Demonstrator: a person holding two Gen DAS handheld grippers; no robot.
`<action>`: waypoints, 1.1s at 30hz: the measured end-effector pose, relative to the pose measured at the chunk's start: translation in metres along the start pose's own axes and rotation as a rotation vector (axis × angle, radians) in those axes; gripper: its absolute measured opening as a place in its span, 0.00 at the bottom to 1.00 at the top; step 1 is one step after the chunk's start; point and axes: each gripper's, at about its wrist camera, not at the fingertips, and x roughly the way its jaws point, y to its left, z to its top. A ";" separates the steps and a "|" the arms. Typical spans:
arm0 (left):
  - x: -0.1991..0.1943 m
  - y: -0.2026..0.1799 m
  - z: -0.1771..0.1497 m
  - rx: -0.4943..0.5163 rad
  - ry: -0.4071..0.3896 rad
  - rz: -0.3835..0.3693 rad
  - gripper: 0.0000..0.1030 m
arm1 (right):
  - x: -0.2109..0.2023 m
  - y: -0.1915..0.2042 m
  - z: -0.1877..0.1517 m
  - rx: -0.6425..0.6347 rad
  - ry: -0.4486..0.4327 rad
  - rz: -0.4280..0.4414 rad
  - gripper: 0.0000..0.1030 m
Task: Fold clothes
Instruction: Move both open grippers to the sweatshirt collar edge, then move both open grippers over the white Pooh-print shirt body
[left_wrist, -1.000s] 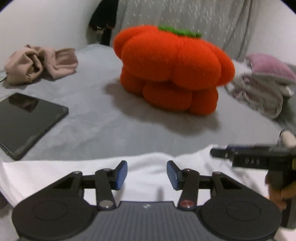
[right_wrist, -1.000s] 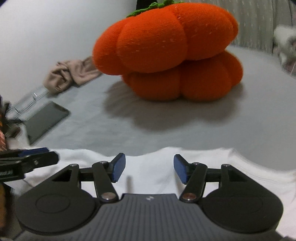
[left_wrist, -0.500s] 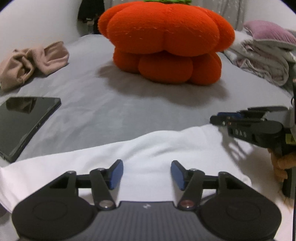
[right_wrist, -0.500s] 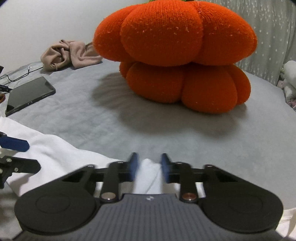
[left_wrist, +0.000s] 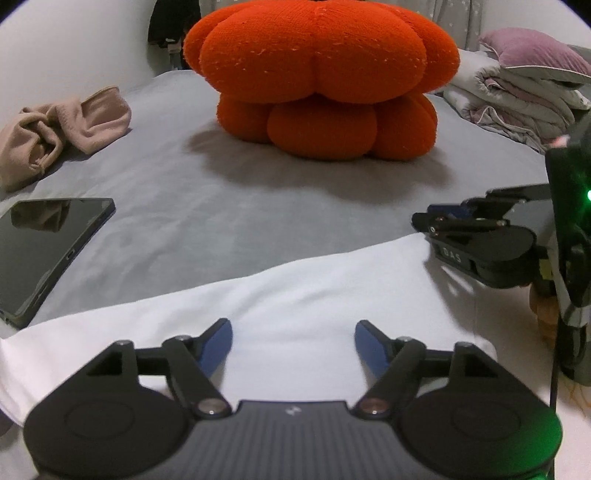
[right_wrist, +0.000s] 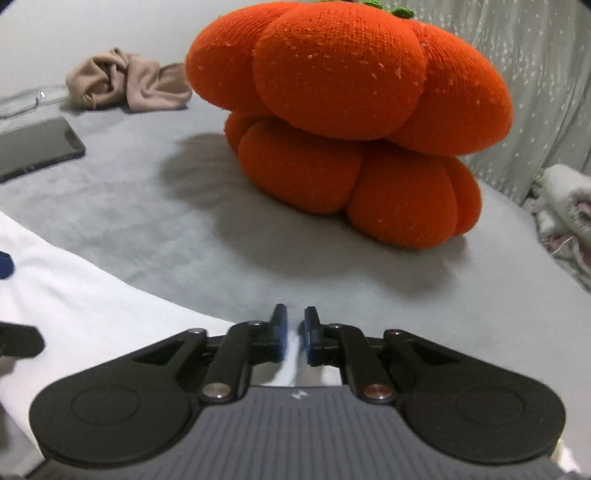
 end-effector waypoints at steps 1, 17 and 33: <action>0.000 0.000 0.000 -0.001 0.000 -0.001 0.78 | -0.002 0.000 0.002 0.009 0.005 -0.011 0.32; -0.022 0.005 0.010 -0.143 -0.091 -0.093 0.86 | -0.066 -0.032 -0.022 0.251 0.074 0.008 0.72; -0.045 -0.036 -0.002 -0.211 -0.108 -0.228 0.87 | -0.150 -0.042 -0.086 0.408 0.097 0.007 0.80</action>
